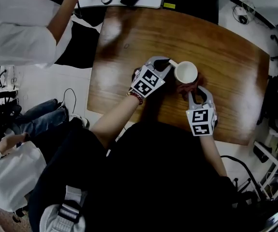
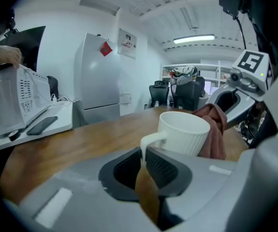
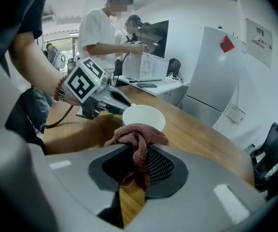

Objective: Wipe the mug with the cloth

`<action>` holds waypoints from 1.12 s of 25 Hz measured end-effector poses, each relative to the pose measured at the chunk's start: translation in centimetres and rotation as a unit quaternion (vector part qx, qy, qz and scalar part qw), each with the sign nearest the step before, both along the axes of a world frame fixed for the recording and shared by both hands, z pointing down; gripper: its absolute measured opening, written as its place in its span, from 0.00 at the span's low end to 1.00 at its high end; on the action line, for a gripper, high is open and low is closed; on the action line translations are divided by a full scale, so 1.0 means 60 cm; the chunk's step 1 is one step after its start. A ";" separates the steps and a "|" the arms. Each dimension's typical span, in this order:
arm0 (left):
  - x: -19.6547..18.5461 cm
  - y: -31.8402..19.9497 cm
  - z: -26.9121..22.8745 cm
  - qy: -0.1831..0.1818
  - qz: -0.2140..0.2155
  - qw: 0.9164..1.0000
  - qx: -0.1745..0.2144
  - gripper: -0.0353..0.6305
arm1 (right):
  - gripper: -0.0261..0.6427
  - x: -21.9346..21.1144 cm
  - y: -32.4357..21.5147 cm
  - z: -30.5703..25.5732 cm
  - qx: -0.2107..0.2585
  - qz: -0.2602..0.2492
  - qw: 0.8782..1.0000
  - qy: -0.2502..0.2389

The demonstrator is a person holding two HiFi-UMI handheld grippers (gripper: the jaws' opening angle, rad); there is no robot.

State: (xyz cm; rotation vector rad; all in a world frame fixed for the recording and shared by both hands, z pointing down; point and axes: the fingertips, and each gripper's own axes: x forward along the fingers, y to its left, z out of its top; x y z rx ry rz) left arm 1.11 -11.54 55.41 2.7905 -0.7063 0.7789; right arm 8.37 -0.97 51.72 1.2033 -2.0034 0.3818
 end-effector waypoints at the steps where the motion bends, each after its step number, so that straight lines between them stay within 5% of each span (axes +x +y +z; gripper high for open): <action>1: -0.005 0.004 0.001 -0.001 -0.008 1.000 -0.002 0.11 | 0.16 -0.002 -0.001 0.006 -0.001 -0.004 1.000 0.004; 8: -0.023 0.034 0.005 -0.022 -0.044 0.999 -0.014 0.12 | 0.16 0.002 -0.008 0.053 -0.017 -0.022 0.999 0.020; 16: -0.029 0.078 0.008 -0.054 -0.022 0.998 -0.014 0.12 | 0.16 0.010 -0.007 0.097 -0.037 -0.043 0.997 0.049; 28: -0.003 0.158 0.014 -0.056 0.006 0.998 -0.035 0.14 | 0.16 0.019 0.021 -0.008 0.033 -0.030 0.998 -0.034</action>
